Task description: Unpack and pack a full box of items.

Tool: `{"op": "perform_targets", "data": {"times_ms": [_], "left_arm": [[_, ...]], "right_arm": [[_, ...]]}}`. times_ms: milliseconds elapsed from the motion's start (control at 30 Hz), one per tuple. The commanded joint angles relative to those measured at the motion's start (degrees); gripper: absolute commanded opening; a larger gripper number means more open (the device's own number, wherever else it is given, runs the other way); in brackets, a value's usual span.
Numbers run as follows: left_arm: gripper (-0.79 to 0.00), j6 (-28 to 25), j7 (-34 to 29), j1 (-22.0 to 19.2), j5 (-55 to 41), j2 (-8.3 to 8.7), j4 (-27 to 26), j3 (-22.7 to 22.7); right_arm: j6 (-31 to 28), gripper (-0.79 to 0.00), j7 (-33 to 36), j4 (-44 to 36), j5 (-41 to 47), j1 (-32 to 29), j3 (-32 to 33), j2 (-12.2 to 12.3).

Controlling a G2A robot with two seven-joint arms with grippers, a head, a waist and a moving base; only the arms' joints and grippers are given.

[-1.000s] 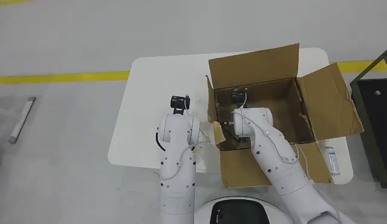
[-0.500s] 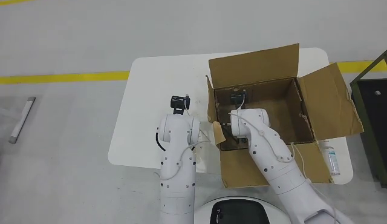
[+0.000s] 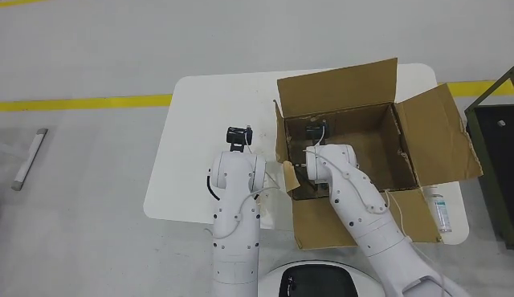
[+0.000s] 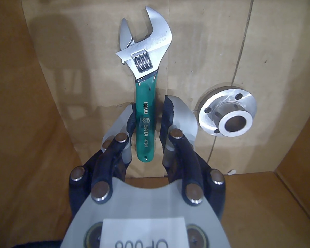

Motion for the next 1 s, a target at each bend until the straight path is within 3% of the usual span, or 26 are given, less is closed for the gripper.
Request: {"op": "perform_targets", "data": {"times_ms": [0, 67, 400, 700, 867, 967], "left_arm": [[0.000, 0.00, 0.00, 0.00, 0.00, 0.00, 0.00, 0.00], [0.000, 0.00, 0.00, 0.00, 0.00, 0.00, 0.00, 0.00], [0.000, 0.00, 0.00, 0.00, 0.00, 0.00, 0.00, 0.00], [0.000, 0.00, 0.00, 0.00, 0.00, 0.00, 0.00, 0.00], [0.000, 0.00, 0.00, 0.00, 0.00, 0.00, 0.00, 0.00], [0.000, 0.00, 0.00, 0.00, 0.00, 0.00, 0.00, 0.00]], "right_arm": [[-0.04, -0.659, -0.03, 0.10, -0.01, 0.04, 0.06, -0.04], [-0.09, -0.785, -0.04, 0.02, 0.05, 0.02, 0.12, -0.09], [-0.27, -0.785, 0.27, -2.38, 0.22, -0.47, 1.03, -0.19], [-1.34, -0.785, 2.14, -11.99, 2.15, -3.78, 4.42, 0.26], [-4.19, -0.785, 1.29, -21.35, 8.45, -7.69, 8.53, 0.72], [-6.31, -0.785, 0.70, -26.61, 18.19, -10.12, 13.37, 0.99]]}}
